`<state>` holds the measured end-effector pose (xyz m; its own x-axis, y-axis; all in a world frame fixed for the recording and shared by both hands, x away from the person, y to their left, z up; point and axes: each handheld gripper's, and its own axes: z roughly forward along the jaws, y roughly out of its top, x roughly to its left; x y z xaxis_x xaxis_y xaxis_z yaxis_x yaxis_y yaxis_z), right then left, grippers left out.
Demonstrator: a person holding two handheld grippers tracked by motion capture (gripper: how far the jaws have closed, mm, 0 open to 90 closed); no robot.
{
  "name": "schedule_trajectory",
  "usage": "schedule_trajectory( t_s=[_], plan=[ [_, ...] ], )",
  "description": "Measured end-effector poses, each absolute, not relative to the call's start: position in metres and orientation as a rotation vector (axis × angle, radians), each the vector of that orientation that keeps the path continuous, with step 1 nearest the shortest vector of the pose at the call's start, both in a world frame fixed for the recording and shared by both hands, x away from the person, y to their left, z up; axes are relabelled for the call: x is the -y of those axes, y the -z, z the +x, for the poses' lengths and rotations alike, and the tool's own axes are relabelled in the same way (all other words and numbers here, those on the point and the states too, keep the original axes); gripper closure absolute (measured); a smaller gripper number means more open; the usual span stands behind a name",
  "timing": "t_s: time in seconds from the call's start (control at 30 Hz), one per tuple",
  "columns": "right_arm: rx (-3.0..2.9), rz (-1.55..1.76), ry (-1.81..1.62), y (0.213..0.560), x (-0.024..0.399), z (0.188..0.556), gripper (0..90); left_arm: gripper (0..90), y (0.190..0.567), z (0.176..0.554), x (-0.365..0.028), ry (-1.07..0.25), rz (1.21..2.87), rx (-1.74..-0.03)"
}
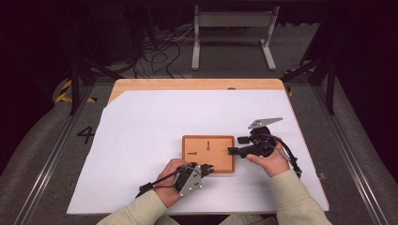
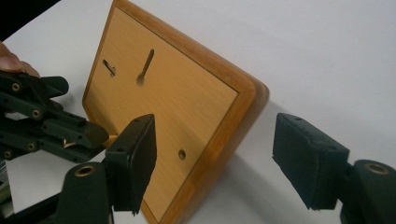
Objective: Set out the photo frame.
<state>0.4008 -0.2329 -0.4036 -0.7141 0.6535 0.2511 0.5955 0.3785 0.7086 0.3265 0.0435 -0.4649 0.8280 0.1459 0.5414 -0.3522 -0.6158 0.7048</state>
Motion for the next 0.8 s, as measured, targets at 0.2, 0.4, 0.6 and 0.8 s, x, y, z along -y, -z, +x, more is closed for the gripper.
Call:
schedule_trajectory(
  t_s=[0.2,0.4,0.6,0.8],
  plan=[
    [-2.623,1.189,-1.256,0.417,0.215,0.419,29.9,83.2,0.465,0.326,-0.044,-0.708,2.124,0.147],
    [-2.664,1.196,-1.236,0.423,0.205,0.424,28.3,83.2,0.465,0.327,-0.044,-0.702,2.119,0.139],
    [-2.667,1.189,-1.255,0.42,0.208,0.423,33.0,79.9,0.463,0.329,-0.046,-0.611,2.125,0.087],
    [-2.661,1.128,-1.269,0.417,0.21,0.418,35.9,60.0,0.455,0.332,-0.066,-0.413,2.136,-0.025]
  ],
)
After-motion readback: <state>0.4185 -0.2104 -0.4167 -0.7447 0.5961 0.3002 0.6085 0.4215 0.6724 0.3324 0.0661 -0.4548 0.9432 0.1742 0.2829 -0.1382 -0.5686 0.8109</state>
